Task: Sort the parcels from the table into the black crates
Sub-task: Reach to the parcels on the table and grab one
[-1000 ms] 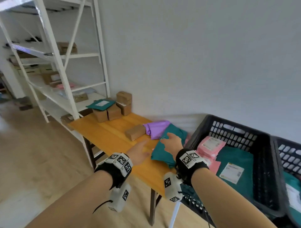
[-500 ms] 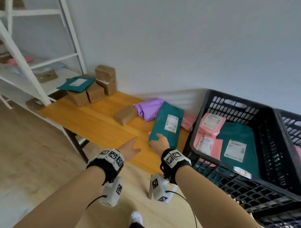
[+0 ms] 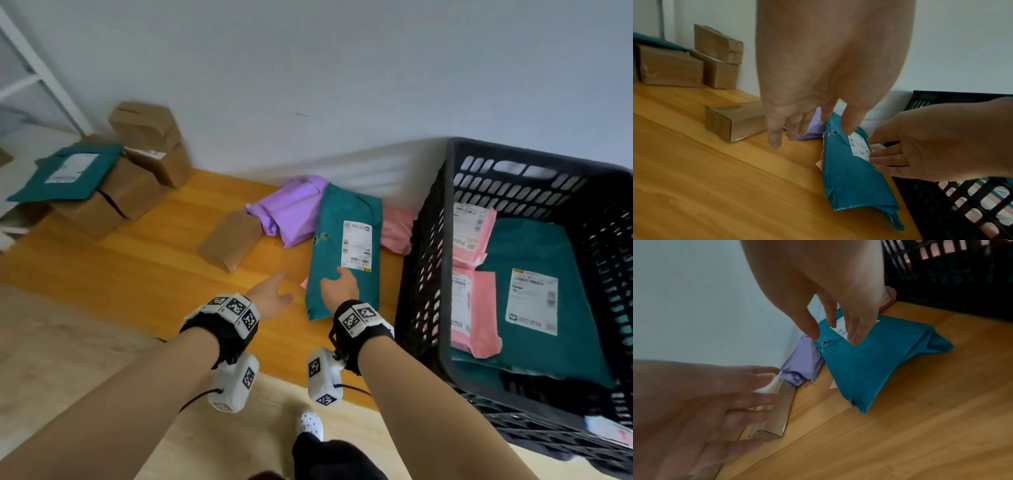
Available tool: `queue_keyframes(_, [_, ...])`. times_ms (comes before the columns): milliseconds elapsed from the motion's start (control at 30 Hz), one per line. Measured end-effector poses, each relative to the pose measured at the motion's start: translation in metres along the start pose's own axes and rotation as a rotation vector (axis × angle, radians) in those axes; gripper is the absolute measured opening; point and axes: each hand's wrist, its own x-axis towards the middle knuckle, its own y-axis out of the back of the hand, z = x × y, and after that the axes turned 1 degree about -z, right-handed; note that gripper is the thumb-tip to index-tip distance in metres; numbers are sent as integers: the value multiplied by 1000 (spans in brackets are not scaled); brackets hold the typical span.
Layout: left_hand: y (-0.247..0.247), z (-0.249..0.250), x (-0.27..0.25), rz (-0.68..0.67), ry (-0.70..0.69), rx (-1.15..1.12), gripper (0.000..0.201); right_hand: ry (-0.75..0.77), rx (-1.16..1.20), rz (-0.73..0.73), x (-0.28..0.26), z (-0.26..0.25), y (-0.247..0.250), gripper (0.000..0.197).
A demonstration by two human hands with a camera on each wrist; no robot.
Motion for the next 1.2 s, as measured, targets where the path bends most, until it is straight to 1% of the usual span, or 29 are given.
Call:
queue_keyframes(133, [-1,-7,30,-54,23,-21,63,-71,31,77,22,6,-5,49])
queue_keyframes(267, [0,-10,60,-112,18,-33,60,-171,49,141,37,15,-7,53])
queue_keyframes(367, [1,-5,80,-151,28,-45,59,-214,21,203,48,23,-6,53])
queue_keyframes(467, [3,3,98,-163,17,-91,52,-263,3,264,60,32,-2,56])
queue_keyframes(600, [5,5,123,-248,27,-148,39,-362,40,314,74,36,4,64])
queue_keyframes(700, [4,1,144,-286,6,-128,32,-423,65,341,83,40,7,69])
queue_keyframes(833, [-1,-10,169,-326,-19,-109,30,-446,77,347,87,48,6,77])
queue_keyframes(933, [4,-6,170,-354,-22,-96,34,-448,150,361,87,49,4,74])
queue_keyframes(1033, [5,-7,175,-402,-3,-124,35,-453,157,372,86,47,1,69])
queue_keyframes(1133, [8,-8,177,-397,-10,-141,36,-443,136,385,86,46,-1,69])
queue_keyframes(1200, [10,-10,179,-387,-33,-133,33,-435,119,384,85,44,-2,70])
